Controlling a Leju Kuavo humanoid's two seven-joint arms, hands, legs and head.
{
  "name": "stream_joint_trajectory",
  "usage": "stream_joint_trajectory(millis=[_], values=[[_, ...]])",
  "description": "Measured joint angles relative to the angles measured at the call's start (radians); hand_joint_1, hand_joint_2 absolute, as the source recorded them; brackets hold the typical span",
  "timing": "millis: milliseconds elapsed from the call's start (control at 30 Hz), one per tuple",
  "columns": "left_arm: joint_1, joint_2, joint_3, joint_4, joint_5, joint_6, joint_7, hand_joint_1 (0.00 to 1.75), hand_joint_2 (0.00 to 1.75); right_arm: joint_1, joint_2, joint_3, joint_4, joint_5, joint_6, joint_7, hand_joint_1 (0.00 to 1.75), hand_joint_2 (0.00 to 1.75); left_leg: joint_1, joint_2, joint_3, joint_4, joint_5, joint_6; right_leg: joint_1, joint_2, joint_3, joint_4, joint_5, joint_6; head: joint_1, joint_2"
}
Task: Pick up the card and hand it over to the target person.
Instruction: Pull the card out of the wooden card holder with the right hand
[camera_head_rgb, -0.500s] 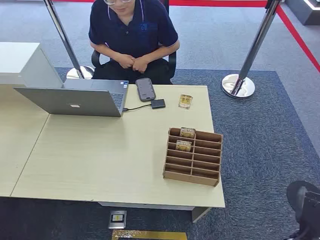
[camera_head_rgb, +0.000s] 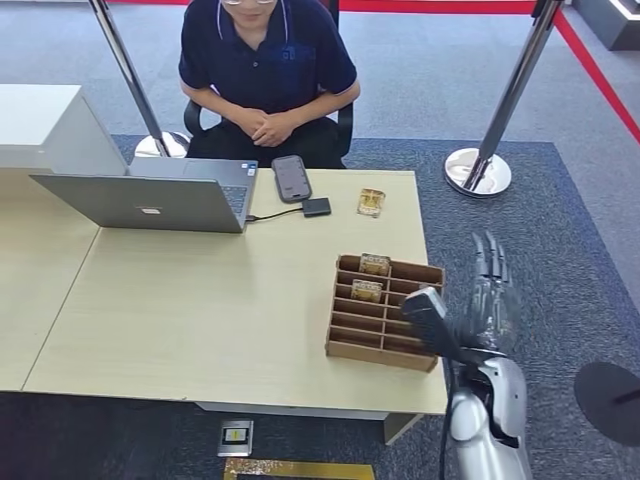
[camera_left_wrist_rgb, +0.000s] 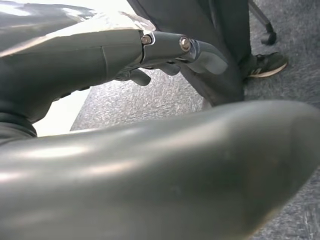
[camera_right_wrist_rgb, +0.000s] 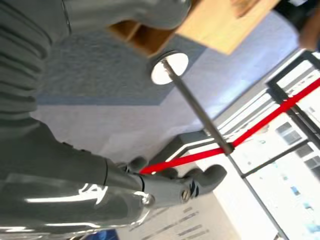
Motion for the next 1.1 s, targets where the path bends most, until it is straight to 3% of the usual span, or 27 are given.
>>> stream_joint_trajectory(millis=[333,467,567,700,800,967,1100], values=[[0.001,-0.003,-0.006,0.000,-0.008,0.002,-0.005,0.00,0.00,-0.006,-0.013,0.061,-0.021,0.020,0.029,0.076,1.45,1.75,0.000,-0.001,-0.001,0.000,0.001,-0.001,0.000,0.000,0.001,0.000,0.000,0.000,0.000,0.000],[0.001,-0.003,-0.007,0.000,-0.007,0.002,-0.002,0.00,0.00,-0.002,-0.022,0.069,-0.033,0.034,0.035,0.101,1.39,1.75,0.000,-0.002,0.000,0.000,0.001,-0.001,0.000,-0.001,0.002,0.000,0.000,0.000,0.000,0.000],[0.002,-0.003,-0.007,0.000,-0.006,0.002,0.002,0.00,0.00,-0.010,-0.025,0.073,-0.022,0.043,0.043,0.117,1.19,1.75,0.000,-0.002,0.000,0.000,0.001,-0.001,0.000,-0.001,0.001,0.000,0.000,0.000,0.000,0.000],[0.001,-0.005,-0.008,-0.001,-0.002,0.004,0.004,0.00,0.00,-0.034,-0.020,0.081,0.020,0.050,0.051,0.134,0.54,1.75,0.000,-0.001,0.000,0.000,0.001,-0.001,0.000,0.000,0.001,0.000,0.000,0.000,0.000,0.000],[0.001,-0.005,-0.007,-0.001,-0.001,0.005,0.002,0.00,0.00,-0.045,-0.017,0.082,0.039,0.059,0.050,0.148,0.38,1.75,0.000,-0.001,-0.001,0.000,0.001,-0.001,0.000,0.000,0.001,0.000,0.001,0.000,0.000,0.000],[0.001,-0.005,-0.009,0.000,-0.003,0.005,0.002,0.00,0.00,-0.055,-0.010,0.086,0.054,0.080,0.050,0.171,0.40,1.75,0.000,0.000,-0.001,0.000,0.001,-0.001,0.000,0.000,0.001,0.000,0.001,0.000,0.000,0.000],[0.001,-0.005,-0.011,0.001,-0.005,0.003,0.004,0.00,0.00,-0.059,-0.007,0.091,0.070,0.102,0.054,0.195,0.52,1.75,0.000,-0.001,0.000,0.000,0.001,-0.001,0.000,0.000,0.001,0.000,0.000,0.000,0.000,0.000]])
